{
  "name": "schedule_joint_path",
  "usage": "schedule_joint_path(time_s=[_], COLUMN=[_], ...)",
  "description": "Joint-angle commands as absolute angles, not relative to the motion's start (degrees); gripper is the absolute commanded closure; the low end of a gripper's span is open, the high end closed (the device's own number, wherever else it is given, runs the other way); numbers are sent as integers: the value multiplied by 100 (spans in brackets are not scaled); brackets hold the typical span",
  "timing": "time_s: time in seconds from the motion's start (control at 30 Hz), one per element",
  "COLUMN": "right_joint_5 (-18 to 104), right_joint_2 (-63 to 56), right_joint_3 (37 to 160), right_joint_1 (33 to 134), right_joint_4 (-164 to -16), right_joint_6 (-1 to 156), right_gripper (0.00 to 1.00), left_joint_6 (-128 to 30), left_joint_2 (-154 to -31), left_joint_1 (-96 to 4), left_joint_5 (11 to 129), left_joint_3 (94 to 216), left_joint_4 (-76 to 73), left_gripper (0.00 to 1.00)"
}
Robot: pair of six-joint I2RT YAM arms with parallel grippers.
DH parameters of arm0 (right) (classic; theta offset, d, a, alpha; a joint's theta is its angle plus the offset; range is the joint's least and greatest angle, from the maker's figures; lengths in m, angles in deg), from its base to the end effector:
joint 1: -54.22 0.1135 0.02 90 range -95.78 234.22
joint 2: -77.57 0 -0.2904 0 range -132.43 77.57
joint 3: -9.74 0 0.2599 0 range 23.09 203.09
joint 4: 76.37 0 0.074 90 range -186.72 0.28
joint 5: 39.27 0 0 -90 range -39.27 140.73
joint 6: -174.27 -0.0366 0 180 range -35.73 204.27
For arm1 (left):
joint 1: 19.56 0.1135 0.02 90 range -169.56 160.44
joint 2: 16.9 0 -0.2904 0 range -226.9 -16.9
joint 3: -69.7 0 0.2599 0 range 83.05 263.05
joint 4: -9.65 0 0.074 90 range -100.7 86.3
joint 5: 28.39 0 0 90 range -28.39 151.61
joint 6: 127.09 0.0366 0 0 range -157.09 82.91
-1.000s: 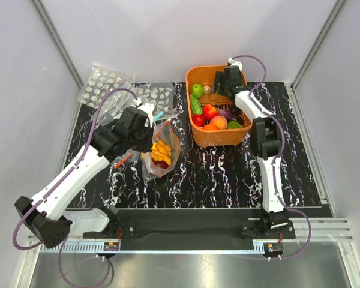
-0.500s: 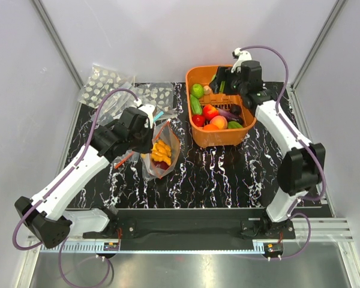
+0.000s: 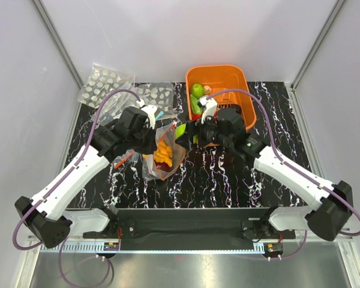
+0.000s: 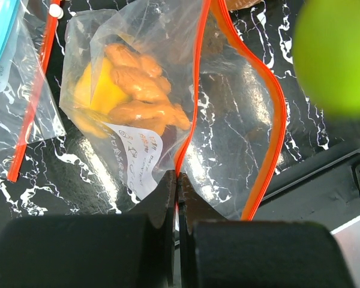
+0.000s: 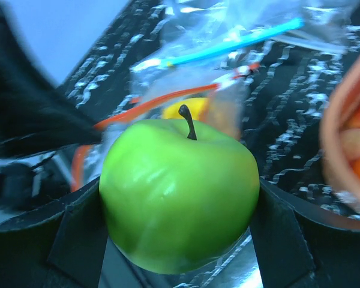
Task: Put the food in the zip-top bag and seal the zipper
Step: Place the fake fruit in the zipper food storage bag.
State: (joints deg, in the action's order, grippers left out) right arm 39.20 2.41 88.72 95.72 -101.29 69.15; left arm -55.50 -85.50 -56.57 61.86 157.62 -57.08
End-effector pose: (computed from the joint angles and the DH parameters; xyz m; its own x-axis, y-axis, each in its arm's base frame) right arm 0.2254 0.2092 0.3720 -0.4661 -0.0711 -0.8819 -0.6913 0.6514 0.3128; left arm 0.1869 -0.1411 0.3884 -0.7487 0.1689 -0.6411 0.3877 0.8959 -0.2168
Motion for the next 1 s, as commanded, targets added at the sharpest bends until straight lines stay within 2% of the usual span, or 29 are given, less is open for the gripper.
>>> schedule_joint_path(time_s=[0.0, 0.17, 0.53, 0.6, 0.67, 0.7, 0.97], right_joint_5=[4018, 4360, 5246, 5179, 5134, 5152, 5371], right_joint_2=[594, 200, -838, -953, -1041, -1058, -655], right_joint_3=[8664, 8856, 9331, 9419, 9498, 9525, 9481], right_joint_1=[9956, 10588, 10740, 10748, 10748, 10757, 10827], right_joint_4=[-9587, -9727, -9867, -9877, -9929, -9956, -10246], right_joint_6=[6397, 6370, 6309, 6343, 6326, 6326, 6309], right_gripper=[53, 53, 50, 37, 18, 2, 2], left_joint_6=[-5519, -5519, -5563, -5598, -5625, -5625, -5616], left_joint_2=[-8414, -8440, -8273, -8255, -8247, -8238, -8168], left_joint_1=[-5630, -5630, -5577, -5559, -5542, -5550, -5436], left_joint_5=[6398, 6442, 6302, 6328, 6363, 6389, 6381], left_joint_3=[15881, 15881, 15890, 15802, 15689, 15670, 15495], left_joint_4=[-5424, -5406, -5441, -5406, -5336, -5327, -5248], left_gripper=[100, 100, 100, 100, 100, 100, 100])
